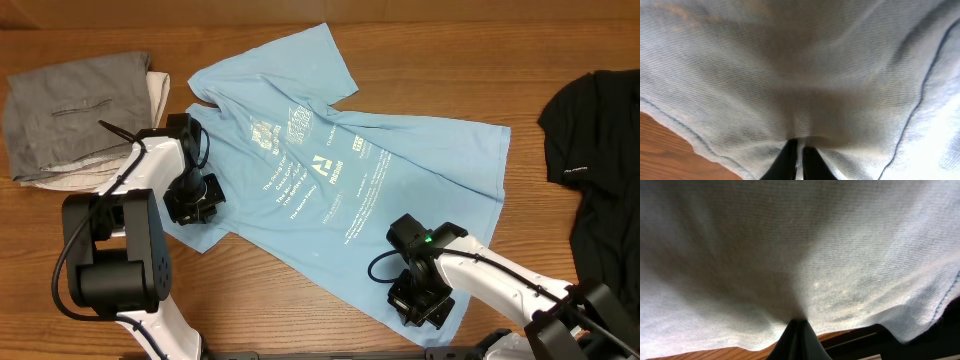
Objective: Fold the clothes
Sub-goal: 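Lift both grippers away to the upper corners of the T-shirt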
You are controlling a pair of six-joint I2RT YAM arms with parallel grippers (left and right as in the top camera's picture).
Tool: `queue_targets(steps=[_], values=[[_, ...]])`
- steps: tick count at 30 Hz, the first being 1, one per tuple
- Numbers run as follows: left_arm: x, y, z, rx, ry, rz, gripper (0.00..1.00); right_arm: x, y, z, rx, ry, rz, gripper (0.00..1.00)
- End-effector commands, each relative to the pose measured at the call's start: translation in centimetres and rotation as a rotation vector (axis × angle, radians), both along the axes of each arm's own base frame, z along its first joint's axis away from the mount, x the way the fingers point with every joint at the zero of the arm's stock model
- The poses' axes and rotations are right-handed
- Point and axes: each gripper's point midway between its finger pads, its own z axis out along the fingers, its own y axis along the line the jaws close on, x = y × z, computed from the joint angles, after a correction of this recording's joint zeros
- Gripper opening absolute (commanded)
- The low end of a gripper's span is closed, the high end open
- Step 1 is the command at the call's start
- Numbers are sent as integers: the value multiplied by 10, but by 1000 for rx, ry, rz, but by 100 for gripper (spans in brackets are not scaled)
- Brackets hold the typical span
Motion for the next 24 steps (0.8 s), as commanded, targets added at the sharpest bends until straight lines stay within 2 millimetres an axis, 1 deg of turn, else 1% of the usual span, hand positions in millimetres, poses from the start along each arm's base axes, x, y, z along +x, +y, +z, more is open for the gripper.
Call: queue_targets(steps=[1,4,6,10,12,13,14,15,17,18,19,21,23,24], values=[[-26,12,-23,46,144,-16,6,5,5,3,30,-12,36,4],[-10,8,0,15,124,-35,4,16,12,14,62,-39,80,4],[4,4,24,-6,81,-44,4,26,17,26,81,-56,99,4],[37,-7,89,-24,-76,-68,5,58,29,62,138,-128,145,4],[52,-19,124,-44,-179,-90,6,78,34,82,167,-185,165,4],[58,-28,144,-61,-235,-107,8,90,35,93,177,-221,170,4],[65,-38,168,-81,-304,-129,9,103,33,105,180,-261,170,6],[68,-44,182,-90,-341,-142,11,115,31,114,180,-297,165,8],[74,-59,219,-99,-439,-183,12,139,21,136,180,-375,156,12],[76,-65,233,-102,-474,-201,13,151,14,148,176,-411,142,14],[78,-74,250,-108,-516,-224,15,161,5,159,170,-441,125,26],[84,-88,280,-118,-597,-261,16,184,-22,181,143,-514,70,45],[89,-97,297,-126,-655,-279,17,198,-41,192,125,-561,24,50],[91,-101,308,-131,-688,-288,17,206,-53,198,117,-587,-9,56]])
